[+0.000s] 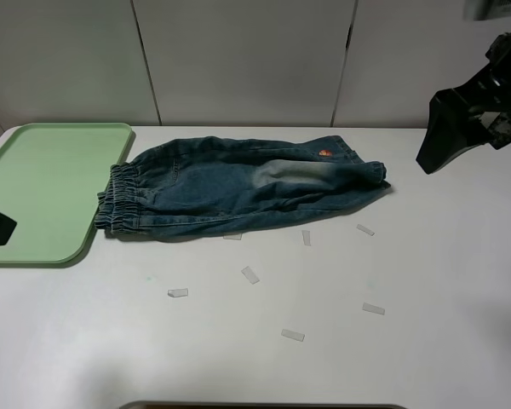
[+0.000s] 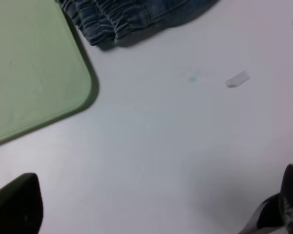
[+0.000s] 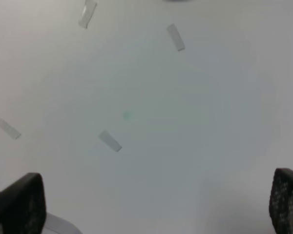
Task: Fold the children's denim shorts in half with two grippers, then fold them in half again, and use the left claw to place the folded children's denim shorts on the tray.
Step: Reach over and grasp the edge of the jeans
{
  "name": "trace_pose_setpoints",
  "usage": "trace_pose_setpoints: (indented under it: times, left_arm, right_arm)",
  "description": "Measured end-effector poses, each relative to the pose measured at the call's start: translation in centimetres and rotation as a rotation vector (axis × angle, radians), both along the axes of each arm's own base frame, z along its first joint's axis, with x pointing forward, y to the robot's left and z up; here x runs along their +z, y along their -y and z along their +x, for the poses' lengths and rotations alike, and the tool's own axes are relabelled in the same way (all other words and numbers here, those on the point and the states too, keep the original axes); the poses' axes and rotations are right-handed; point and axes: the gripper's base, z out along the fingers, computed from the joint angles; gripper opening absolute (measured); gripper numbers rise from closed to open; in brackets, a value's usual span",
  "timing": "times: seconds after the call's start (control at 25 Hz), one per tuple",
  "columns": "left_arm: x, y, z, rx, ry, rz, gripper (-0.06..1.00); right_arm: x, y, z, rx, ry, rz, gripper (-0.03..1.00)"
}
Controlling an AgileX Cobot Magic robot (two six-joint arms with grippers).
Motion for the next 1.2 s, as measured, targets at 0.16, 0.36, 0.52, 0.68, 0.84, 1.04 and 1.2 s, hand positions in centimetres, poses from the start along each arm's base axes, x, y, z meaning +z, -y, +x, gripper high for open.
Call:
trace_pose_setpoints:
  times: [0.16,0.36,0.52,0.68,0.84,1.04,1.2]
  left_arm:
    - [-0.4,-1.1,-2.5,0.034,0.050,-0.056,0.96]
    - [-1.1,-2.4,-5.9,0.045,0.139,-0.148,0.96]
    - [-1.9,-3.1,-8.6,0.020,0.211,-0.228,0.95]
    - [-1.9,-4.0,-11.0,-0.024,0.320,-0.262,0.95]
    - [-2.4,-4.6,-12.5,-0.032,0.325,-0.256,0.94]
    - [-3.0,-4.8,-12.8,-0.034,0.291,-0.237,0.94]
    - [-3.3,-4.7,-12.7,-0.035,0.301,-0.236,0.93]
  right_arm:
    - [-0.4,0.3,-1.1,-0.002,0.005,0.001,0.69]
    - [-0.8,0.5,-1.7,-0.004,0.009,0.003,0.69]
    - [-0.7,0.4,-1.5,-0.005,0.028,0.008,0.69]
    - [-0.7,0.4,-1.5,-0.006,0.030,0.009,0.69]
    - [-0.7,0.4,-1.5,-0.006,0.030,0.009,0.69]
    - [-0.7,0.4,-1.4,-0.008,0.045,0.019,0.69]
    - [-0.6,0.3,-1.2,-0.010,0.064,0.026,0.69]
